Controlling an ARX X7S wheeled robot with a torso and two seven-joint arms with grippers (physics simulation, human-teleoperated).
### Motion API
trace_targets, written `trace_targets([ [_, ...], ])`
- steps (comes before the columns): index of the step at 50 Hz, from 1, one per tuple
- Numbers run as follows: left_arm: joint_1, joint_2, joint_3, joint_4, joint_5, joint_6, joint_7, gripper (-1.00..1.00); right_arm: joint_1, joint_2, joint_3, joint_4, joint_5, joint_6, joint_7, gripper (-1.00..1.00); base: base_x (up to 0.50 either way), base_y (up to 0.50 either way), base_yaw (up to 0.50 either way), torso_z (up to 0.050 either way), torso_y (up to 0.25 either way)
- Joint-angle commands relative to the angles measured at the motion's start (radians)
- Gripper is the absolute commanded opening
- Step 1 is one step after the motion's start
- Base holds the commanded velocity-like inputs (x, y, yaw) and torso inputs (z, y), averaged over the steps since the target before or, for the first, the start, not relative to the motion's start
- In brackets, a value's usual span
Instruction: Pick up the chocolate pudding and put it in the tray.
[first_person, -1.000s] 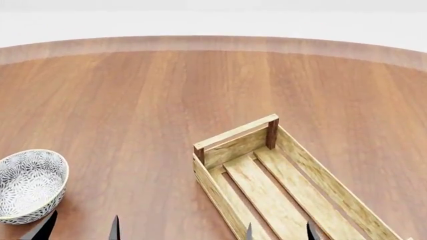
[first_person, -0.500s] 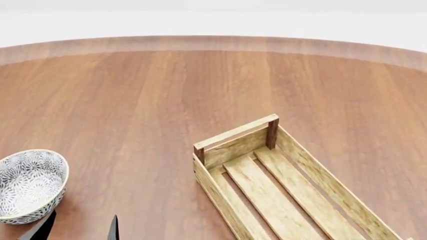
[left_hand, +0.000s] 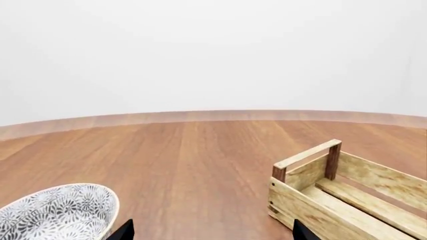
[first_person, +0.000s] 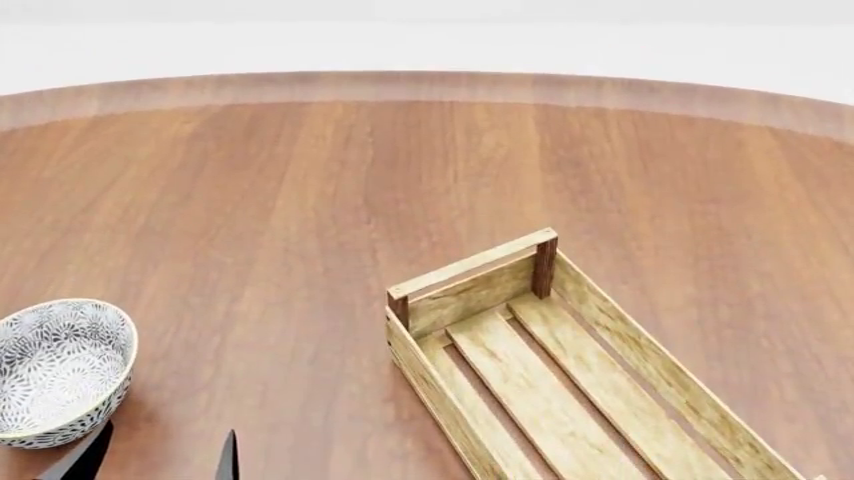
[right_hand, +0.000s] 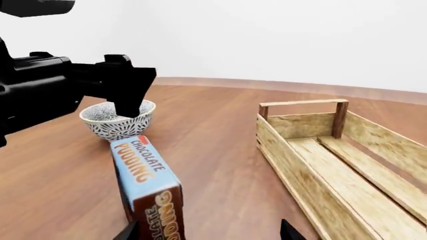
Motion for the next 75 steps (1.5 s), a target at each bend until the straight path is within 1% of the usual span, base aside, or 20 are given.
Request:
trace_targets([
  [1,-0.004,-0.002,0.008,-0.017,-0.003,0.012,-0.006,1.0,-0.018,0.0,-0.048,0.065,-0.026,-0.057,-0.026,1.0,0.0,0.0,0.0,0.0,0.0],
  [12,-0.007,-0.005,0.013,-0.021,-0.009,0.014,-0.013,1.0,0.057,-0.025,-0.091,0.159,-0.029,-0.041,-0.055,1.0,0.0,0.0,0.0,0.0,0.0],
  [19,-0.007,-0.006,0.018,-0.035,-0.012,0.029,-0.014,1.0,0.156,-0.055,-0.106,0.266,-0.003,-0.015,-0.084,1.0,0.0,0.0,0.0,0.0,0.0],
  [26,-0.009,-0.009,0.024,-0.022,-0.014,0.017,-0.02,1.0,0.216,-0.066,-0.119,0.307,-0.004,0.016,-0.096,1.0,0.0,0.0,0.0,0.0,0.0],
  [27,-0.007,-0.009,0.026,-0.018,-0.014,0.016,-0.022,1.0,0.242,-0.073,-0.135,0.308,-0.001,0.047,-0.113,1.0,0.0,0.0,0.0,0.0,0.0],
  [31,-0.008,-0.011,0.029,-0.012,-0.016,0.011,-0.024,1.0,0.257,-0.079,-0.149,0.331,-0.009,0.049,-0.118,1.0,0.0,0.0,0.0,0.0,0.0],
  [32,-0.008,-0.009,0.035,-0.008,-0.014,0.008,-0.025,1.0,0.331,-0.103,-0.197,0.299,-0.038,0.152,-0.153,1.0,0.0,0.0,0.0,0.0,0.0],
  [47,-0.01,-0.015,0.045,-0.01,-0.02,0.012,-0.031,1.0,0.36,-0.103,-0.221,0.31,-0.042,0.163,-0.15,1.0,0.0,0.0,0.0,0.0,0.0],
  [75,-0.022,-0.02,0.06,-0.039,-0.028,0.03,-0.042,1.0,0.349,-0.07,-0.216,0.27,-0.016,0.163,-0.126,1.0,0.0,0.0,0.0,0.0,0.0],
])
